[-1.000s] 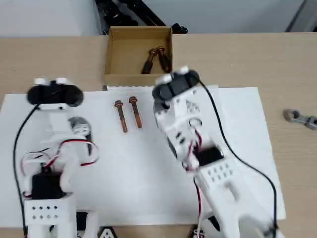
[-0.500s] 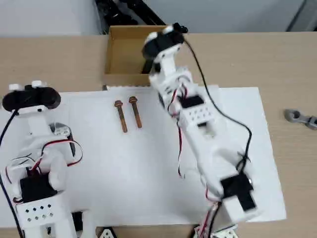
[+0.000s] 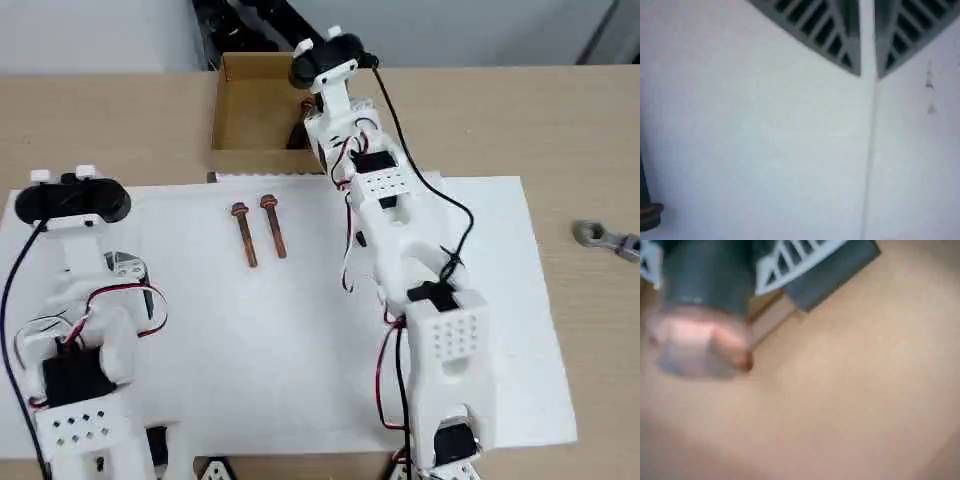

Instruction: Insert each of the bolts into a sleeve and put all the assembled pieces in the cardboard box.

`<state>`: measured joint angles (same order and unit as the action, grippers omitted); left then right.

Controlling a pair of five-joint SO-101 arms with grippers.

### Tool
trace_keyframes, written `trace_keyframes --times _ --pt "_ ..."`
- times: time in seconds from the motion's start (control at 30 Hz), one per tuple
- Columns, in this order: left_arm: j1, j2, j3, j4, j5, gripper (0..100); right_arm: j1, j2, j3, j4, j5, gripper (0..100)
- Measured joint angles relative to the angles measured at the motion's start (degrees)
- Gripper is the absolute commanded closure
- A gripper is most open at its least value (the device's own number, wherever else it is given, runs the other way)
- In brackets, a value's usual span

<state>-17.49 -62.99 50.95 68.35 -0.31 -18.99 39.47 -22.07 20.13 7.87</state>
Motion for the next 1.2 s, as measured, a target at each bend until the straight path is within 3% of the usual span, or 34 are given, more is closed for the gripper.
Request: trace_keyframes --times 0.13,0.5,0.63,0.8,1.0,1.2 --pt "0.00 0.00 0.00 0.00 0.09 100 -0.18 0.97 -4.22 7.74 -3.16 82.7" --pt "0.00 0.00 0.00 0.00 0.09 99 -2.02 0.79 -10.37 20.31 -5.63 82.7" --pt "0.00 2.29 0.00 0.00 0.18 92 -2.64 -4.22 -10.37 26.64 -5.63 82.4" --pt "0.00 13.19 -1.49 0.00 4.48 89 -2.46 -15.91 -10.37 37.80 -5.63 82.3" --pt "0.18 29.27 -12.48 0.00 9.05 89 0.79 -24.35 -10.46 55.56 -5.98 82.3" --pt "7.12 47.12 -21.36 0.88 8.97 89 2.64 -27.08 -10.46 74.02 -8.09 82.4"
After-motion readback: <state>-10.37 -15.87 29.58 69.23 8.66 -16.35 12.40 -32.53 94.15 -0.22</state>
